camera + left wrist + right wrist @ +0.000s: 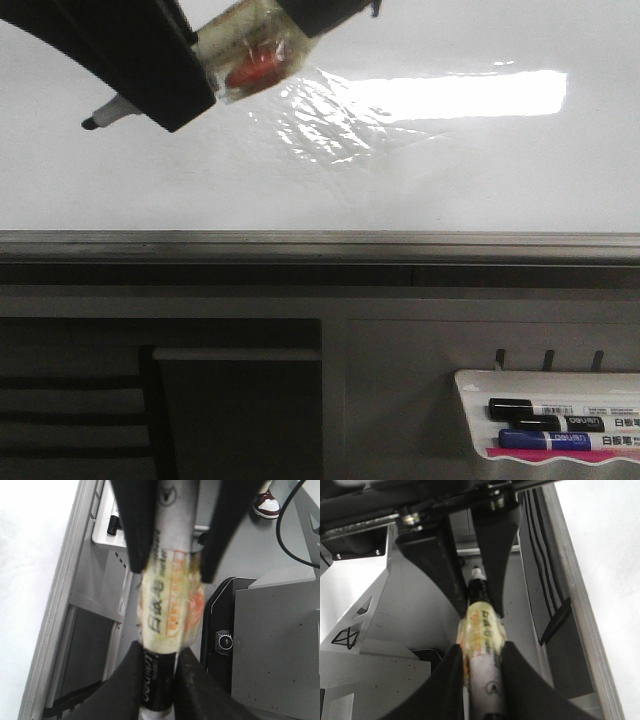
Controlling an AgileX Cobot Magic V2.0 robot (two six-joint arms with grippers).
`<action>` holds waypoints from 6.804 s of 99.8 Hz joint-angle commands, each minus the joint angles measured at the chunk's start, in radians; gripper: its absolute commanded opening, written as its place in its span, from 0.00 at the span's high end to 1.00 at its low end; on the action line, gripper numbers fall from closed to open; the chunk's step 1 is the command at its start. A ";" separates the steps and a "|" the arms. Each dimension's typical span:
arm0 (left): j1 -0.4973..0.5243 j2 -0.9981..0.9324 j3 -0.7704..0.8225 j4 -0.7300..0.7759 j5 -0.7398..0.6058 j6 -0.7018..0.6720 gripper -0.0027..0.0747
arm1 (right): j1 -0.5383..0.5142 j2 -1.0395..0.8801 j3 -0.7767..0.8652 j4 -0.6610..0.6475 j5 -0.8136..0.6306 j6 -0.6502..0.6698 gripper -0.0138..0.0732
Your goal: Write number 7 on whiteboard
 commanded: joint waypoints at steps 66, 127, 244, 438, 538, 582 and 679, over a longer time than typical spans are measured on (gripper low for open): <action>0.015 -0.051 -0.060 0.025 -0.089 -0.045 0.49 | 0.000 -0.027 -0.082 -0.146 0.005 0.139 0.88; 0.305 -0.403 0.164 -0.062 -0.191 -0.298 0.49 | -0.140 -0.279 0.183 -0.407 -0.389 0.706 0.88; 0.309 -0.404 0.293 -0.116 -0.331 -0.295 0.49 | -0.139 -0.003 0.052 -0.385 -0.473 0.769 0.88; -0.106 0.059 0.028 -0.185 -0.368 0.158 0.49 | 0.040 -0.201 0.022 -0.382 -0.095 0.200 0.88; -0.105 0.084 0.011 -0.164 -0.354 0.137 0.99 | 0.038 -0.206 0.022 -0.381 -0.086 0.221 0.46; -0.052 0.006 0.014 0.687 -0.270 -0.901 0.99 | 0.038 -0.348 0.022 -0.625 -0.087 0.487 0.46; 0.413 0.060 0.209 0.590 -0.613 -1.153 0.99 | 0.038 -0.346 0.037 -0.626 -0.124 0.487 0.46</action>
